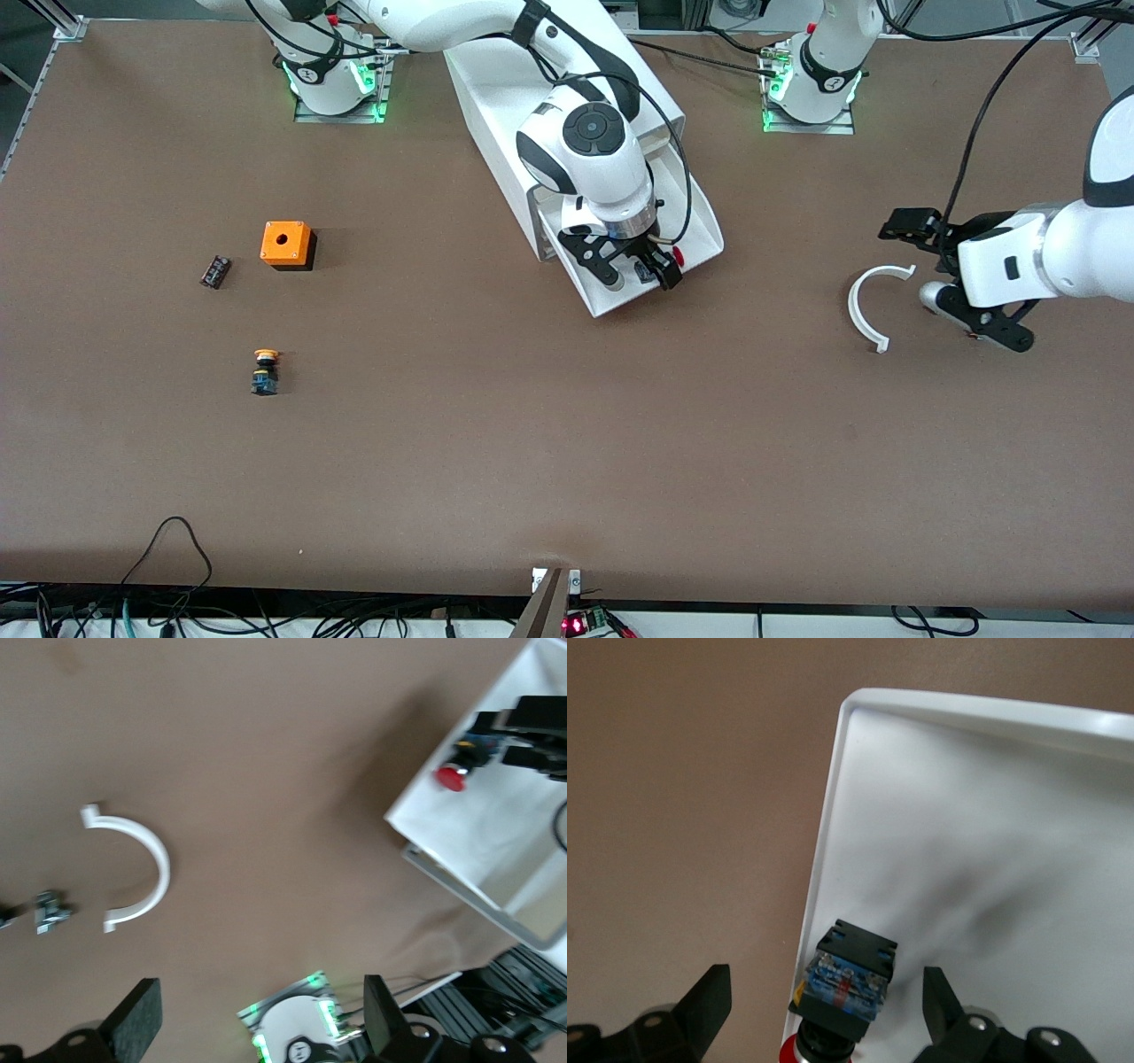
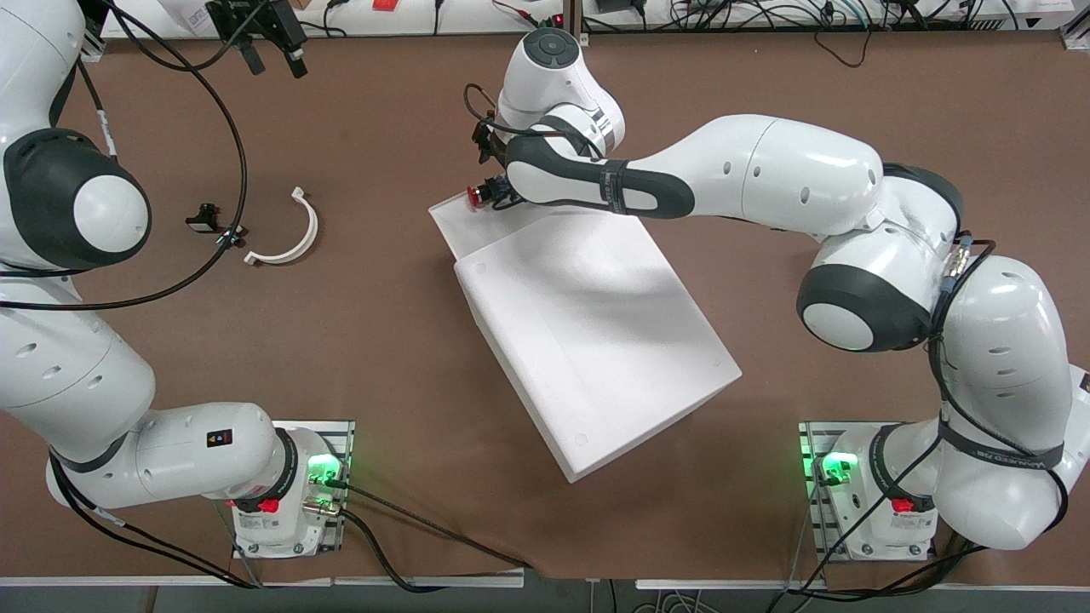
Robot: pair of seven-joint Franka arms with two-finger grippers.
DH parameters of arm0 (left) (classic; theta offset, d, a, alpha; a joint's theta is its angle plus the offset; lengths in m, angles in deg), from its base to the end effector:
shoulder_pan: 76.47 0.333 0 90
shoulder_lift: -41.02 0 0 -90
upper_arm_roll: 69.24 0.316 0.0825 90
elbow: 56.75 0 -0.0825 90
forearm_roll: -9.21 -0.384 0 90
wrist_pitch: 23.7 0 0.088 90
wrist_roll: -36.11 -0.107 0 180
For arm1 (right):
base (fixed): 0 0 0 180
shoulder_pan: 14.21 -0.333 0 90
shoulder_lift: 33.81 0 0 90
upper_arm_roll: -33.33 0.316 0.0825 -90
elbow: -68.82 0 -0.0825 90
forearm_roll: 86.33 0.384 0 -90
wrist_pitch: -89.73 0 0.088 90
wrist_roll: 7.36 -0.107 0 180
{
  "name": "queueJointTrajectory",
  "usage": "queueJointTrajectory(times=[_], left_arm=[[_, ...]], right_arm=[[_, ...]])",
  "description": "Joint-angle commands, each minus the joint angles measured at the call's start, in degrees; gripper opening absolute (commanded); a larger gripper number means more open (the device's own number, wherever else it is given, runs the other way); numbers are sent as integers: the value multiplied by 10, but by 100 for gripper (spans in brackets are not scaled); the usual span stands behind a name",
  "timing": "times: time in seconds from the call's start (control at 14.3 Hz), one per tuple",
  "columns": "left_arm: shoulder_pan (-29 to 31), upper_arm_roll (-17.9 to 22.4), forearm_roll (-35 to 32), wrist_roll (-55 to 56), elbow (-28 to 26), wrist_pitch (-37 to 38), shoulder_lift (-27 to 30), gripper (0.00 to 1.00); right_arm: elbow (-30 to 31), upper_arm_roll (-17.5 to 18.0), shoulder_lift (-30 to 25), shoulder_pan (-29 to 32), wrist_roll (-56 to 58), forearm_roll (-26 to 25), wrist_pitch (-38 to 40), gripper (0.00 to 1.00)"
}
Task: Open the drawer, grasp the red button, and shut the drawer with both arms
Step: 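Lift the red button out with the right gripper while the left gripper withdraws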
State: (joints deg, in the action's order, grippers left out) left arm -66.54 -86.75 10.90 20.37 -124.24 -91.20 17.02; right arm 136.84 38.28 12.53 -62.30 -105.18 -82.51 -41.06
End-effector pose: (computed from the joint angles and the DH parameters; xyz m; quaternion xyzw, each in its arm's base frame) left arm 0.6220 -0.0457 0.5369 0.9565 -0.2003 -0.1918 0.0909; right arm 0.4867 0.6148 0.3321 -0.8993 0.4090 0.0190 0.1536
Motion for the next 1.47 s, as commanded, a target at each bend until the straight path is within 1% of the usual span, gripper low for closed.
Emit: queueJointTrajectory(times=[0.0, 0.07, 0.28, 0.35, 0.42, 0.49, 0.63, 0.77, 0.91, 0.98, 1.12, 1.26, 1.33, 1.4], left_arm=[[-9, -2, -53, 10, 39, 8, 3, 100], [-13, -2, -58, 11, 50, 3, -3, 100], [-25, 5, -58, 11, 52, -39, -10, 100], [-25, 5, -58, 11, 52, -39, -11, 100], [-25, 5, -59, 11, 51, -37, -11, 100], [-25, 5, -59, 12, 50, -37, -10, 100], [-25, 5, -59, 13, 50, -37, -10, 100], [-24, 5, -57, 48, 48, -37, -10, 100], [-23, 2, -49, 110, 46, -38, -7, 100], [-21, 2, -39, 135, 46, -38, -6, 100], [-22, 0, -30, 203, 44, -38, -4, 100], [-23, -2, -21, 247, 41, -40, -3, 100], [-24, -11, -23, 263, 31, -46, -2, 100], [-25, -23, -25, 289, 12, -71, 7, 100]], right_arm=[[-21, 4, 17, -3, -18, -7, -11, 80], [-21, 4, 17, -4, -18, -7, -12, 71], [-21, 4, 18, -4, -17, -7, -12, 43], [-21, 4, 17, -4, -16, -7, -10, 31], [-21, 4, 16, -4, -16, -7, -7, 14], [-21, 5, 15, -3, -16, -6, -5, 2], [-22, 6, 10, -2, -26, -5, 11, 0], [-31, 5, 8, 2, -26, -5, 53, 0], [-74, 8, 8, 22, -23, -4, 97, 0], [-83, 9, 8, 33, -15, -1, 109, 0], [-91, 9, 0, 48, 28, 18, 125, 0], [-95, 9, -13, 67, 81, 24, 138, 0], [-95, 9, -18, 78, 114, 25, 145, 0], [-95, 9, -24, 90, 147, 26, 156, 0]])
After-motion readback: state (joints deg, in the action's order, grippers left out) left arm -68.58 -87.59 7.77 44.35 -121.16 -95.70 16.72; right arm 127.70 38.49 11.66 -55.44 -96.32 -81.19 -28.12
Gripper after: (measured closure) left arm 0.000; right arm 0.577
